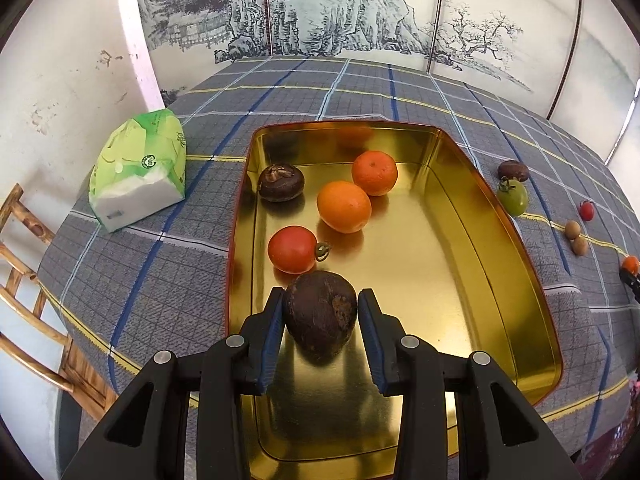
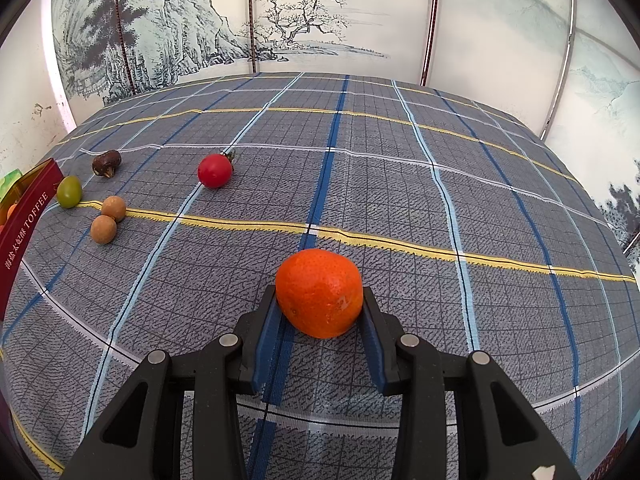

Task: Organize fruits
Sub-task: 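Carry the dark brown fruit into the gold tray and open the left gripper, then carry the tangerine over the gold tray and open the right gripper, then grasp the flat dark brown fruit on the table with the right gripper, then grasp a small tan round fruit with the left gripper while the right gripper holds the dark fruit, then carry the tan fruit over the gold tray with the left gripper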

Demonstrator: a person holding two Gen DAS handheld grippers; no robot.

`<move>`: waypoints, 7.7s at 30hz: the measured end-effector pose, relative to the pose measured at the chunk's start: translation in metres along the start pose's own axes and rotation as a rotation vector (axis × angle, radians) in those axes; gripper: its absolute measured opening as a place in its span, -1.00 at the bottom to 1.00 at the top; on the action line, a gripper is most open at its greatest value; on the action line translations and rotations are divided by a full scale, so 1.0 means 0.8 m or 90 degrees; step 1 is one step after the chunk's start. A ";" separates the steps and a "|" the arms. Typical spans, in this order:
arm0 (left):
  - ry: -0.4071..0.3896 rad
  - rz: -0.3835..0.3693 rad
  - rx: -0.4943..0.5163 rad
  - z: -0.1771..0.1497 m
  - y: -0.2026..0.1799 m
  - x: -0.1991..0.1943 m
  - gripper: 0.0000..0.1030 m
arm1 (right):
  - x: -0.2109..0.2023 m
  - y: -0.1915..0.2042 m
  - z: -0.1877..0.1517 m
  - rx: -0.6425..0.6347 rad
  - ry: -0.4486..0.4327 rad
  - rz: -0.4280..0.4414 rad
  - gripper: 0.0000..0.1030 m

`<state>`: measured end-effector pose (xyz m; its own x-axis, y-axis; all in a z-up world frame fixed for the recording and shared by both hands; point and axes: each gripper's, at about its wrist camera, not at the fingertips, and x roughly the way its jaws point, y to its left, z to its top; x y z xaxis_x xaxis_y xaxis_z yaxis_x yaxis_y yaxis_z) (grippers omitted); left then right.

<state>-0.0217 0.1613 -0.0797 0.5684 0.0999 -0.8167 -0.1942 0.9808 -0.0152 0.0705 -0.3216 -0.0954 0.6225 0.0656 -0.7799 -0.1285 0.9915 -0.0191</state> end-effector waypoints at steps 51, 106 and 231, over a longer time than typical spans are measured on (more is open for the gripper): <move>-0.099 0.044 -0.065 -0.007 0.041 -0.070 0.54 | -0.104 0.342 0.081 -0.246 -0.043 0.324 -0.33; -0.091 0.107 -0.040 -0.015 0.054 -0.077 0.70 | -0.039 0.407 0.102 -0.232 0.008 0.348 -0.27; -0.028 -0.118 0.029 0.076 -0.075 -0.001 -0.48 | 0.009 -0.068 0.021 0.098 0.006 -0.023 -0.25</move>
<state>0.0378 0.1124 -0.0431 0.6260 -0.0769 -0.7761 -0.0467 0.9896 -0.1357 0.0952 -0.3735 -0.0896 0.6175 0.0287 -0.7861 0.0149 0.9987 0.0482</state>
